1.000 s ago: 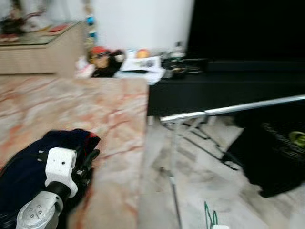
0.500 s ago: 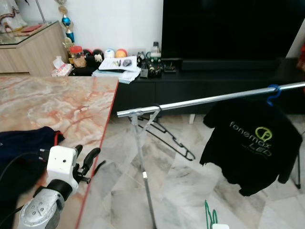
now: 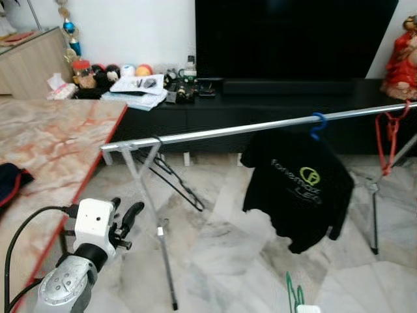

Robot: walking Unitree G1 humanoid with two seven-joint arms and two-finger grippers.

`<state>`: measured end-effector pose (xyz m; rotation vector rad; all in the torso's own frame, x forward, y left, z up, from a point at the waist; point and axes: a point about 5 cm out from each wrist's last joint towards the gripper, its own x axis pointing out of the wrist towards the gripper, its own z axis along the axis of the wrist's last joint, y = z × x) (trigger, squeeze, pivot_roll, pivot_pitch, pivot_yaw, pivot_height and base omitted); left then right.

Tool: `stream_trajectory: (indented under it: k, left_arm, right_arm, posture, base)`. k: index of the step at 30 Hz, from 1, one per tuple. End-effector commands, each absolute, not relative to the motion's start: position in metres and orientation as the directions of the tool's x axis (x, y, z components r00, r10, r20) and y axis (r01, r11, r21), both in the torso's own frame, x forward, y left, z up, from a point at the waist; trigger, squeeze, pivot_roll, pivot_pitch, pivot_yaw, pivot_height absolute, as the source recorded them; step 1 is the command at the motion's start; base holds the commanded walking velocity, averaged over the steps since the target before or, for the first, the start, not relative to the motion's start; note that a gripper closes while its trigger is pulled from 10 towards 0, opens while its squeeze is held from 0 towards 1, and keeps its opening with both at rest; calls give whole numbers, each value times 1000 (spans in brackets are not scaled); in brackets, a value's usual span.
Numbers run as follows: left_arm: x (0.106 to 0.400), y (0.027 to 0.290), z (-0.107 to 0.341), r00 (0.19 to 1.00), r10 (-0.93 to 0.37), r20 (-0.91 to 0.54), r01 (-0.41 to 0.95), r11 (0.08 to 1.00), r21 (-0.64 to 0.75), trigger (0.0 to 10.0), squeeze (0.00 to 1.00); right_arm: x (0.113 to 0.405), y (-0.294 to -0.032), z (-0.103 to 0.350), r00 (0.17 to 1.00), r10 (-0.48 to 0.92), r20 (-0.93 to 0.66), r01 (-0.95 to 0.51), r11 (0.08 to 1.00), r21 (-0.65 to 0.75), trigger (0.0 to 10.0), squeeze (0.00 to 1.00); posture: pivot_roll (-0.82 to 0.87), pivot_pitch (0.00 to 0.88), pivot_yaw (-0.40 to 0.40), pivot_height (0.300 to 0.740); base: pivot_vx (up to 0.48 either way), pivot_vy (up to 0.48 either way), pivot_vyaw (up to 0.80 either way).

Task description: Hang hanger

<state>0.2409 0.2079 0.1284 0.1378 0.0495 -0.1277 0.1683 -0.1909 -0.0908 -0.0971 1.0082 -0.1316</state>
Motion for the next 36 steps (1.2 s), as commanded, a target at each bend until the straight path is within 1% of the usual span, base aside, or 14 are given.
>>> stream_trajectory:
  k: [1, 7, 10, 12, 13, 15, 18, 21, 22, 24, 28, 29, 31, 36]
  left_arm:
    - [242, 207, 121, 987, -130, -92, 142, 979, 145, 10000, 0]
    - [245, 207, 107, 966, -195, -166, 222, 962, 157, 10000, 0]
    - [248, 207, 102, 935, -273, -225, 317, 929, 188, 10000, 0]
    - [249, 206, 100, 927, -290, -239, 337, 923, 184, 10000, 0]
    - [245, 199, 88, 837, -418, -353, 504, 841, 198, 10000, 0]
    - [241, 196, 79, 749, -499, -436, 626, 749, 218, 10000, 0]
    - [243, 195, 77, 727, -518, -451, 652, 726, 216, 10000, 0]
    - [252, 190, 77, 679, -567, -467, 713, 660, 235, 10000, 0]
    - [251, 185, 78, 608, -621, -494, 780, 581, 230, 10000, 0]
    - [249, 182, 79, 548, -660, -514, 828, 516, 220, 10000, 0]
    - [254, 176, 89, 448, -733, -513, 893, 396, 214, 10000, 0]
    - [254, 176, 89, 448, -733, -513, 893, 396, 214, 10000, 0]
    - [258, 174, 94, 416, -759, -501, 909, 365, 203, 10000, 0]
    - [259, 170, 97, 354, -781, -514, 935, 299, 190, 10000, 0]
  right_arm:
    - [169, -189, -91, 532, -144, -835, 61, 989, -131, 10000, 0]
    - [184, -194, -83, 573, -116, -811, 31, 992, -120, 10000, 0]
    - [203, -191, -73, 619, -20, -785, -164, 974, -155, 10000, 0]
    - [206, -190, -71, 625, -2, -781, -195, 968, -158, 10000, 0]
    - [219, -187, -63, 641, 75, -764, -331, 925, -187, 10000, 0]
    - [234, -188, -52, 656, 139, -742, -425, 880, -212, 10000, 0]
    - [243, -189, -45, 658, 185, -730, -472, 857, -208, 10000, 0]
    - [255, -183, -31, 580, 372, -724, -671, 723, -166, 10000, 0]
    - [256, -179, -26, 493, 472, -731, -769, 630, -112, 10000, 0]
    - [257, -178, -20, 418, 533, -736, -836, 542, -82, 10000, 0]
    - [265, -180, 0, 253, 641, -725, -938, 346, -21, 10000, 0]
    - [265, -180, 0, 253, 641, -725, -938, 346, -21, 10000, 0]
    - [266, -178, 12, 163, 675, -719, -974, 225, -10, 10000, 0]
    - [272, -174, 29, 119, 690, -714, -992, 118, -50, 10000, 0]
  posture:
    - [105, 56, 24, 740]
    - [91, 60, 18, 740]
    - [88, 62, 15, 740]
    - [88, 62, 15, 740]
    - [88, 62, 10, 740]
    - [83, 62, 9, 740]
    - [76, 64, 9, 740]
    - [63, 66, 8, 740]
    - [58, 66, 10, 740]
    - [51, 66, 11, 740]
    - [41, 68, 10, 740]
    - [41, 68, 10, 740]
    - [30, 70, 5, 740]
    - [21, 80, -1, 740]
  base:
    - [0, 0, 0]
    - [0, 0, 0]
    - [0, 0, 0]
    - [0, 0, 0]
    - [0, 0, 0]
    - [0, 0, 0]
    - [0, 0, 0]
    - [0, 0, 0]
    - [0, 0, 0]
    - [0, 0, 0]
    - [0, 0, 0]
    - [0, 0, 0]
    - [0, 0, 0]
    - [0, 0, 0]
